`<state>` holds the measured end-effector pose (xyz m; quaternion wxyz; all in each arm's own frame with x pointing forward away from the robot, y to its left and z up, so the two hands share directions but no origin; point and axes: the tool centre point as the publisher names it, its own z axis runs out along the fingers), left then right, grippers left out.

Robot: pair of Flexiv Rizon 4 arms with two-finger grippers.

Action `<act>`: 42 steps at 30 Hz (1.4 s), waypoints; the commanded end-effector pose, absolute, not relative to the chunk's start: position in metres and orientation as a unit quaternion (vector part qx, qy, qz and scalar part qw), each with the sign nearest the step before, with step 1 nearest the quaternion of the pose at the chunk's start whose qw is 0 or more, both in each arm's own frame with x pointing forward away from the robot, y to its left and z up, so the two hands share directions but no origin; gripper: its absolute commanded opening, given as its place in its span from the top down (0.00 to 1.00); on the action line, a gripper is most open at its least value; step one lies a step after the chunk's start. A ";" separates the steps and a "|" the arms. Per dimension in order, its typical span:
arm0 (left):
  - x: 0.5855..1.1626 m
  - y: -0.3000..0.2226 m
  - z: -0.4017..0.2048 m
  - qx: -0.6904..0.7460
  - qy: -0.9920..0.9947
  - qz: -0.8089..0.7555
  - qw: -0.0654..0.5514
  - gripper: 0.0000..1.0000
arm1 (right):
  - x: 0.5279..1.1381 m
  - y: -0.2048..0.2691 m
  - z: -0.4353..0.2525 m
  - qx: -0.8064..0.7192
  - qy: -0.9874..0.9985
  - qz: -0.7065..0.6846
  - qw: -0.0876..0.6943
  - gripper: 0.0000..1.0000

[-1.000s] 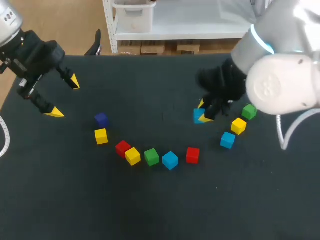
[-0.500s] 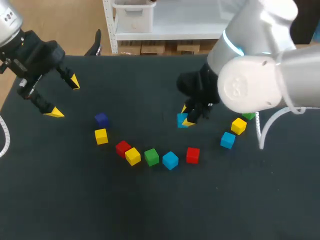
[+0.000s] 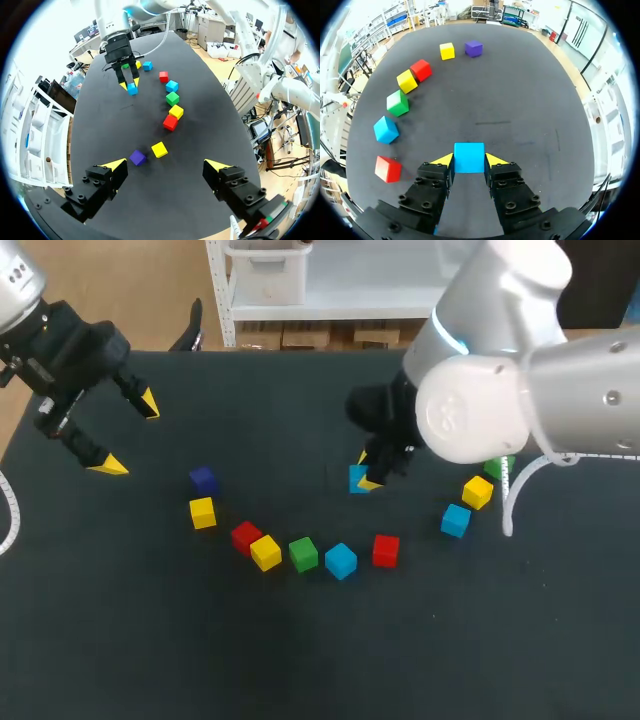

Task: Place the blue cubes, place green cubes on the blue cubes, place the yellow cubes on the green cubes, then place the red cubes on the yellow cubes, and place purple cube on the red cubes.

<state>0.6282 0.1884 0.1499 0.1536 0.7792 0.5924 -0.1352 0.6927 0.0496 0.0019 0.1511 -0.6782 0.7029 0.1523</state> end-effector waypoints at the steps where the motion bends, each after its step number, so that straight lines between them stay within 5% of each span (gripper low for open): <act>1: 0.629 0.188 0.150 0.780 0.592 -0.135 0.152 0.00 | 0.699 0.053 -0.001 -0.680 0.702 0.154 0.147 1.00; 42: 0.629 0.188 0.150 0.780 0.592 -0.135 0.152 0.00 | 0.706 0.052 -0.006 -0.679 0.703 0.153 0.149 1.00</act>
